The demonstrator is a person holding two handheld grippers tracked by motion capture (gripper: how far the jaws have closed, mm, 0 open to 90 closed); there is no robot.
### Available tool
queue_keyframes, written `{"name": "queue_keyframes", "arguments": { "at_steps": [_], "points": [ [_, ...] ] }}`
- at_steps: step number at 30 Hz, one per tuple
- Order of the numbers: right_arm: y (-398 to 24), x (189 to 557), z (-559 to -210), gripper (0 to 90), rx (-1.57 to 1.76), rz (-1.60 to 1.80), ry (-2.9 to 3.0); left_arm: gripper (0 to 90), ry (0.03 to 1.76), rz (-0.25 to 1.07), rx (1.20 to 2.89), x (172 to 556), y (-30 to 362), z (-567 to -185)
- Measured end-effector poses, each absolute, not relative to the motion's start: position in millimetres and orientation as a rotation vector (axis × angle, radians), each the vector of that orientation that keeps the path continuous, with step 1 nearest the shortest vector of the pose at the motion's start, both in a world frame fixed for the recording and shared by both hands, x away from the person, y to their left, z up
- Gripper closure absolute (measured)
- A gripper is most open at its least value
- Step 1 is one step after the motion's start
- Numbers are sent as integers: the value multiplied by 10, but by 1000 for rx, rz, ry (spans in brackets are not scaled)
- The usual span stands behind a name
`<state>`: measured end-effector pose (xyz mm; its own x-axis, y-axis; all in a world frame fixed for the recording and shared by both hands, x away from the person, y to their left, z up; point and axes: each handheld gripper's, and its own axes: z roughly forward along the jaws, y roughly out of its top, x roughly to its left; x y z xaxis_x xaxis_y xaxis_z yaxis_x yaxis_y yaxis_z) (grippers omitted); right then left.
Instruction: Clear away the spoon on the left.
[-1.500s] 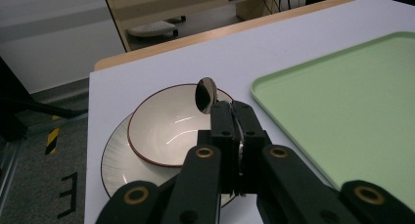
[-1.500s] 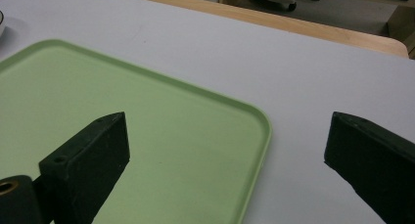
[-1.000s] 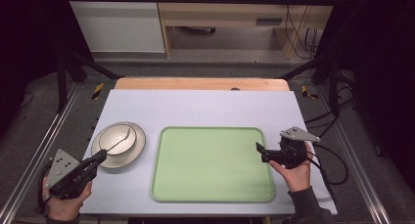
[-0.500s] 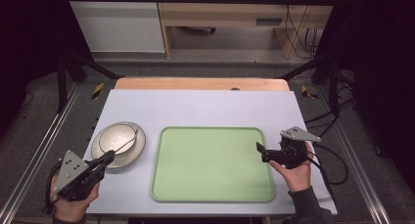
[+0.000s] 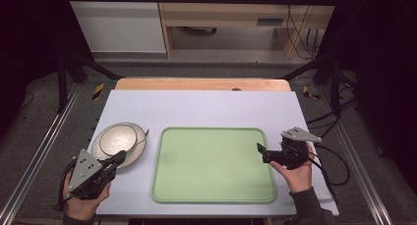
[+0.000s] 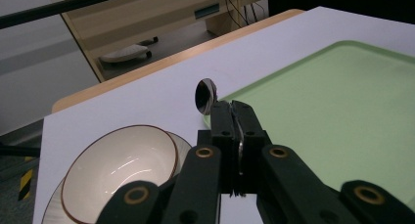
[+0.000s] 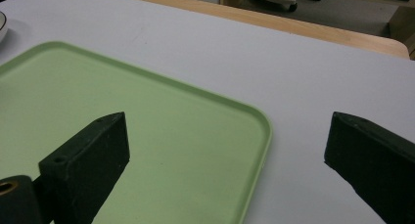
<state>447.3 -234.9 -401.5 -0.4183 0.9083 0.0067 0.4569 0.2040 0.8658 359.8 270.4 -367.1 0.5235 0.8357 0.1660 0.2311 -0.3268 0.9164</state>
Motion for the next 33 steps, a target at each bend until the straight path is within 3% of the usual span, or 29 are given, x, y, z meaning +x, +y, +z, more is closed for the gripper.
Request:
{"name": "queue_keyframes", "arguments": {
  "at_steps": [33],
  "points": [
    [-2340,4480,-4023,32,1266,1136,1969,890,845,808,1936,3889,2300,-3884]
  ]
}}
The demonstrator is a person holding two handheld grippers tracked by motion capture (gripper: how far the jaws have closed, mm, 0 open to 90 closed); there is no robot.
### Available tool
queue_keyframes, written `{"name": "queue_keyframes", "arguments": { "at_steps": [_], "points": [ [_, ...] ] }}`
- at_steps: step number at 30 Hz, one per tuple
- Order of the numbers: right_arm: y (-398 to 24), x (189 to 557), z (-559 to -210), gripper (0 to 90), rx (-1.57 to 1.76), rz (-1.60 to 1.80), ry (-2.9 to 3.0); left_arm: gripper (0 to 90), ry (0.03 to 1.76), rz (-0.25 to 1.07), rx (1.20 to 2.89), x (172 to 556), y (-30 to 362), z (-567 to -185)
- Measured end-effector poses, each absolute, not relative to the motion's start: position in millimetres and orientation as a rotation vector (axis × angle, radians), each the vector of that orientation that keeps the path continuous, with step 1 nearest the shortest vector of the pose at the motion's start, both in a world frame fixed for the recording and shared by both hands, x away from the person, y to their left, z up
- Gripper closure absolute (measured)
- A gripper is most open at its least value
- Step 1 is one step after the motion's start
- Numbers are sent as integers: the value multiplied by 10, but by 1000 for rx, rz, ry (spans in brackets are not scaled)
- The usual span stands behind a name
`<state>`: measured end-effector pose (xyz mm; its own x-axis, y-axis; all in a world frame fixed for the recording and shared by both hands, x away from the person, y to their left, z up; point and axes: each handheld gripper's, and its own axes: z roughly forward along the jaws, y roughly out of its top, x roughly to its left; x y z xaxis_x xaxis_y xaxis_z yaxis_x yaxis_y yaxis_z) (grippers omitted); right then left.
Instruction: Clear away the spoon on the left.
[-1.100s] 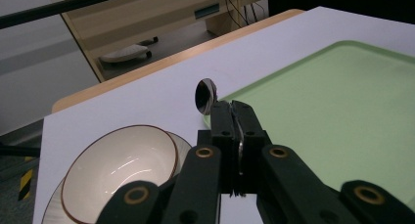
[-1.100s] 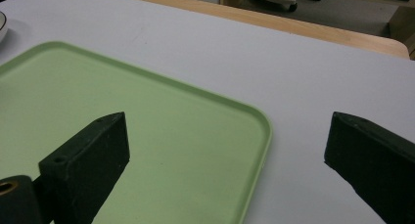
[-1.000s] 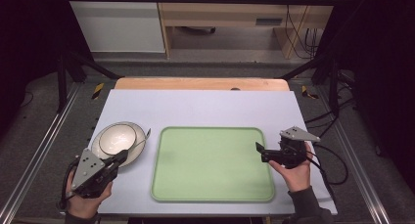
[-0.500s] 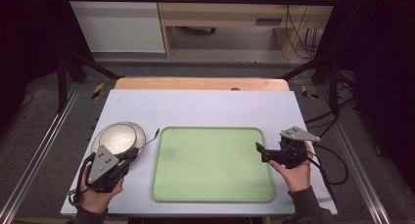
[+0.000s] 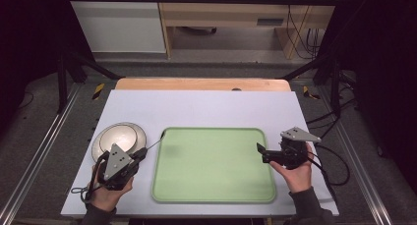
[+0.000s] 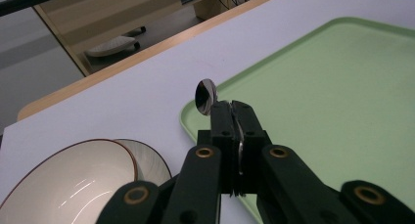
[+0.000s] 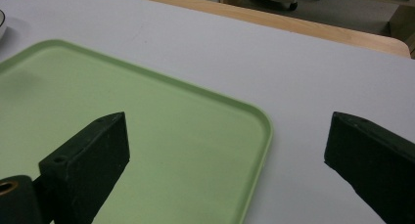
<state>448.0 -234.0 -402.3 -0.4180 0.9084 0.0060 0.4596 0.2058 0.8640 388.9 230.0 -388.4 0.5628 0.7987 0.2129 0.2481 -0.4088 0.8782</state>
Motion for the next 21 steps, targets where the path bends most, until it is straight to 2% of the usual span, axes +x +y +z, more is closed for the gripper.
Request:
{"name": "queue_keyframes", "arguments": {
  "at_steps": [21],
  "points": [
    [-2331,4484,-4031,33,1269,1134,1975,890,847,792,2042,4045,2117,-4128]
  ]
}}
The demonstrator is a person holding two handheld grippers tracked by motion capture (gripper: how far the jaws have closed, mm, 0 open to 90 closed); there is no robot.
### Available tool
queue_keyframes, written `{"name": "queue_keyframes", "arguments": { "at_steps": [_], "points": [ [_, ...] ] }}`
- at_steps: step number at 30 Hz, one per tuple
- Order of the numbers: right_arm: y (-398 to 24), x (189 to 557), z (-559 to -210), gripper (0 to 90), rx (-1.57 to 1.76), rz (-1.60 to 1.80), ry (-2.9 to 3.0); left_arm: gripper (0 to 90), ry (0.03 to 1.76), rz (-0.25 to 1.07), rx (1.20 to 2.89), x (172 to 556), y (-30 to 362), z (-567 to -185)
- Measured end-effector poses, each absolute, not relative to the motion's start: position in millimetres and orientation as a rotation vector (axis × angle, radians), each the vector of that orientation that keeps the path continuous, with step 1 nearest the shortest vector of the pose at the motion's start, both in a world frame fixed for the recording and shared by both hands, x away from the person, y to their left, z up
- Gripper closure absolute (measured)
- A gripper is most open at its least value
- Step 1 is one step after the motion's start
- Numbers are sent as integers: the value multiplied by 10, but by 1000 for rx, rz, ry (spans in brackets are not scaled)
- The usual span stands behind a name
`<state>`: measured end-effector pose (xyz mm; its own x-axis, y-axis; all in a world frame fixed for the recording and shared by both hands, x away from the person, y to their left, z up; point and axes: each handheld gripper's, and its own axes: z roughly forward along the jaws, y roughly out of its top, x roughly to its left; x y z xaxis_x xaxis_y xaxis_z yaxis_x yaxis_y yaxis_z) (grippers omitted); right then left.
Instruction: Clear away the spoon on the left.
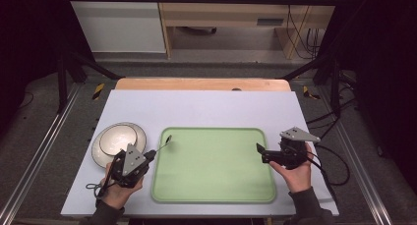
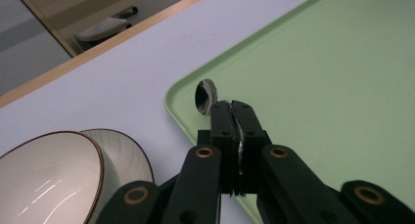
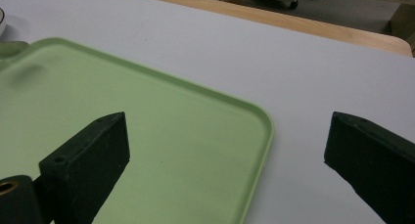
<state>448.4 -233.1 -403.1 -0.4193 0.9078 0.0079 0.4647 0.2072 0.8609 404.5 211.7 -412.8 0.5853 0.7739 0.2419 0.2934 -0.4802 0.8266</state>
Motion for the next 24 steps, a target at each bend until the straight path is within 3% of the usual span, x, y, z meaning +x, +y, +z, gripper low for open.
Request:
{"name": "queue_keyframes", "arguments": {
  "at_steps": [24],
  "points": [
    [-2328,4486,-4035,33,1268,1129,1982,884,802,847,2132,4026,1944,-4240]
  ]
}}
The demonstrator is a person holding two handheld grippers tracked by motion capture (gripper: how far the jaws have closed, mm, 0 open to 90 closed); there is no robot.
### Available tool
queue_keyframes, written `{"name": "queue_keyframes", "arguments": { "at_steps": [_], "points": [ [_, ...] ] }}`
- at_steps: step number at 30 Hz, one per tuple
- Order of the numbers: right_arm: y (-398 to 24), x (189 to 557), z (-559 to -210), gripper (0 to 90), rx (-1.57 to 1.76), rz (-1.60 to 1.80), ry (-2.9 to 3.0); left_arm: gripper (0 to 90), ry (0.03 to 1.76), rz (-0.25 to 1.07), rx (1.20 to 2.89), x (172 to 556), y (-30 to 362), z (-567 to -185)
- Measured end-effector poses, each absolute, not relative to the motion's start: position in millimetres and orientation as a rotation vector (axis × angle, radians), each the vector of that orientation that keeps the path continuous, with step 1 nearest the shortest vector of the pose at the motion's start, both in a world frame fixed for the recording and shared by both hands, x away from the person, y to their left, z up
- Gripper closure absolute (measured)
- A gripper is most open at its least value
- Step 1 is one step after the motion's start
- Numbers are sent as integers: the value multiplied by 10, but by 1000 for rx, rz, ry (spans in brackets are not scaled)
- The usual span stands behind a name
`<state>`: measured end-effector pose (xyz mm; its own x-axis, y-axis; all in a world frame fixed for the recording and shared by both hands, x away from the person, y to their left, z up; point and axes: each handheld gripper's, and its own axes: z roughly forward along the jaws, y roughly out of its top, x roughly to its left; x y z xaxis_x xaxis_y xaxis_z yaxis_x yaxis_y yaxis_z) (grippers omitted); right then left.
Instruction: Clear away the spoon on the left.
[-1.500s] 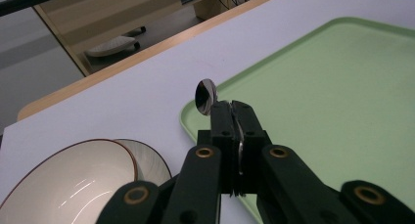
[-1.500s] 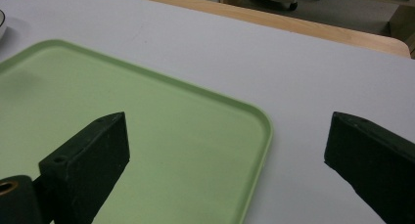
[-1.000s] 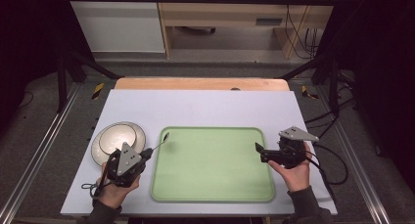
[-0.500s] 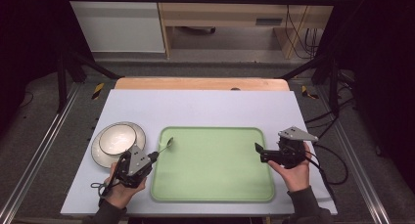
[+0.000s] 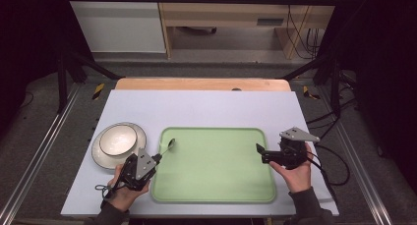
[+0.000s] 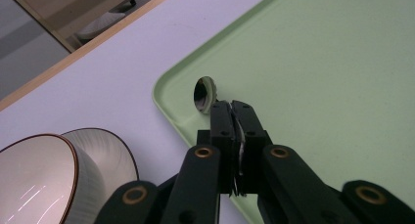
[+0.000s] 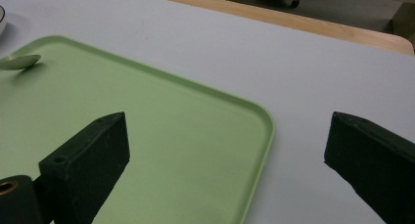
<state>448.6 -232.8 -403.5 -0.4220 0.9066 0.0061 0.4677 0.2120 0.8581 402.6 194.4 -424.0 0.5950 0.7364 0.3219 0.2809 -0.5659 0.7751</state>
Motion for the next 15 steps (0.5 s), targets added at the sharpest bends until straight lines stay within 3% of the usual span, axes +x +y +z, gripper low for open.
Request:
{"name": "queue_keyframes", "arguments": {
  "at_steps": [15],
  "points": [
    [-2332,4484,-4030,33,1267,1130,1983,845,730,854,2204,3980,1847,-4272]
  ]
}}
